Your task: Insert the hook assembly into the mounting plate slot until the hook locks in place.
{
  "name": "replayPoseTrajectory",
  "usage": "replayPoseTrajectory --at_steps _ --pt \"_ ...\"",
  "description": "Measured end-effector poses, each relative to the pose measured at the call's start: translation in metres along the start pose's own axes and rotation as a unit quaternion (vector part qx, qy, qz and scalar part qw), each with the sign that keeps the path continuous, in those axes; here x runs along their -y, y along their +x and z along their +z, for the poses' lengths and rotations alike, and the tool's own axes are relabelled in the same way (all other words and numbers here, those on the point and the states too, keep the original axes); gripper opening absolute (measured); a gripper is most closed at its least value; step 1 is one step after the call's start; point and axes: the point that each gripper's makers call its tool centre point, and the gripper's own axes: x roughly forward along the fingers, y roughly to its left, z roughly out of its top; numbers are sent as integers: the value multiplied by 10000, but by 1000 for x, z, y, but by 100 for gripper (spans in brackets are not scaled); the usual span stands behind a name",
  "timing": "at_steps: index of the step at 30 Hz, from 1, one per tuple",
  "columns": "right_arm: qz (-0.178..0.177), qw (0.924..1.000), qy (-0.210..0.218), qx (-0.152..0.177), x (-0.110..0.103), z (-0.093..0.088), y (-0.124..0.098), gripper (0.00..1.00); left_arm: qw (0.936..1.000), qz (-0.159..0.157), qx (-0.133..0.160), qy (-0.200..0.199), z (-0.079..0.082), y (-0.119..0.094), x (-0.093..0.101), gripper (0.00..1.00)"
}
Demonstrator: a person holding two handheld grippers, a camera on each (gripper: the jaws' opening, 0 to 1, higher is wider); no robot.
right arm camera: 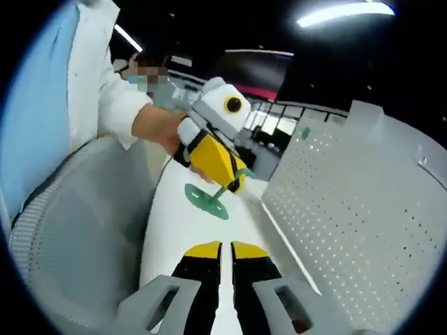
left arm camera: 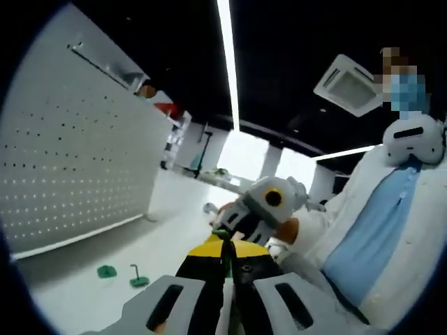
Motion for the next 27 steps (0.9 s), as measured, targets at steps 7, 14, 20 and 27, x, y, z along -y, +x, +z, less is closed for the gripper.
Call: replayPoseTrajectory --at_steps 7,14,20,27 --pt "226 9953 946 -4 0 3 -5 5 9988 134 -86 457 -3 0 -3 3" --pt "462 9879 1481 68 -2 14 -13 8 9964 243 -147 804 -4 -2 -7 3" --pt "631 9751 2114 232 -3 25 -15 11 9941 291 -156 1033 -5 -1 -8 3" --pt "627 9535 2944 174 4 26 -11 15 9892 315 -47 1431 1 -1 -6 3"
